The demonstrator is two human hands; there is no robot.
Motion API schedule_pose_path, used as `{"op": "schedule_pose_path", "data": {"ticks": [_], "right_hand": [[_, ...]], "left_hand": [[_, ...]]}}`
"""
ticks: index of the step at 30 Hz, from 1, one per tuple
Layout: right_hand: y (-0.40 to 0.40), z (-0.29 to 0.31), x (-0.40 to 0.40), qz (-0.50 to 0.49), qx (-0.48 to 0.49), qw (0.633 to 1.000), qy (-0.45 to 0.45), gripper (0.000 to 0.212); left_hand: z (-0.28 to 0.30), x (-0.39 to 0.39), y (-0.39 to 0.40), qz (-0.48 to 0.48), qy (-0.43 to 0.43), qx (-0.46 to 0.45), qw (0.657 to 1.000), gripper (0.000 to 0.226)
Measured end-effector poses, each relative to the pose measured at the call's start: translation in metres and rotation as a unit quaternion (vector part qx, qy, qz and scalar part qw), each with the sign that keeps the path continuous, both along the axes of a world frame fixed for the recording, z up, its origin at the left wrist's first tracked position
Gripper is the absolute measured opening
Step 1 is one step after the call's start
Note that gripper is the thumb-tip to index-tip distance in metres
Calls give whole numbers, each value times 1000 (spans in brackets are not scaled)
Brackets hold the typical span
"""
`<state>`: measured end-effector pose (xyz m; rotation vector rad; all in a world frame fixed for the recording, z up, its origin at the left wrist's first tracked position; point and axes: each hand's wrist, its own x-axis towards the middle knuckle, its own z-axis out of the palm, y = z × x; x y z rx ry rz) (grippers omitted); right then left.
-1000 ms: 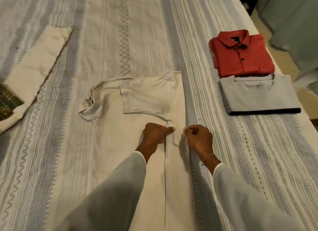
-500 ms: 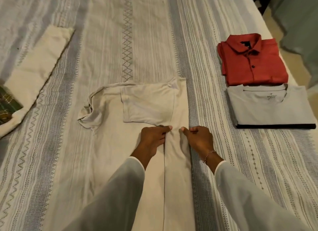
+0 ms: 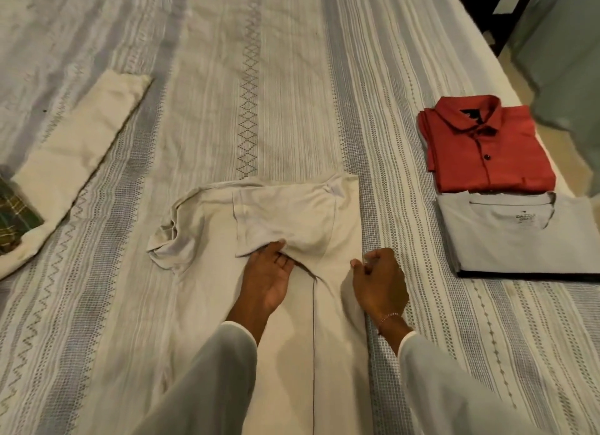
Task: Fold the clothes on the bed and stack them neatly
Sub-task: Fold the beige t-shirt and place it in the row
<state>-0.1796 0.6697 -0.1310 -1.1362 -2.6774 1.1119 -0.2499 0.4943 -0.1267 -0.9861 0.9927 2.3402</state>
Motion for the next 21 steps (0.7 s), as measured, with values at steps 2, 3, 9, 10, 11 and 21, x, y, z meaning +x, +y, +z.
{"op": "schedule_pose_path", "data": {"ticks": [2, 3, 9, 10, 11, 21], "right_hand": [[-11, 1, -2, 97, 142, 981, 86, 21], [-18, 2, -7, 143, 186, 964, 127, 22], [-48, -18, -52, 212, 131, 958, 144, 48], [-51, -22, -60, 210, 105, 964, 128, 51], [-53, -26, -64, 211, 94, 966, 113, 55], [-4, -20, -97, 35, 36, 990, 134, 57]], "left_hand": [[8, -10, -5, 27, 7, 13, 1000, 14], [12, -15, -7, 35, 16, 10, 999, 12], [33, -24, -14, 13, 76, -3, 997, 31], [33, -25, -18, 11, 83, 8, 996, 38], [32, -24, -23, 13, 93, 20, 995, 44], [37, -76, -71, -65, 87, -56, 992, 44]]}}
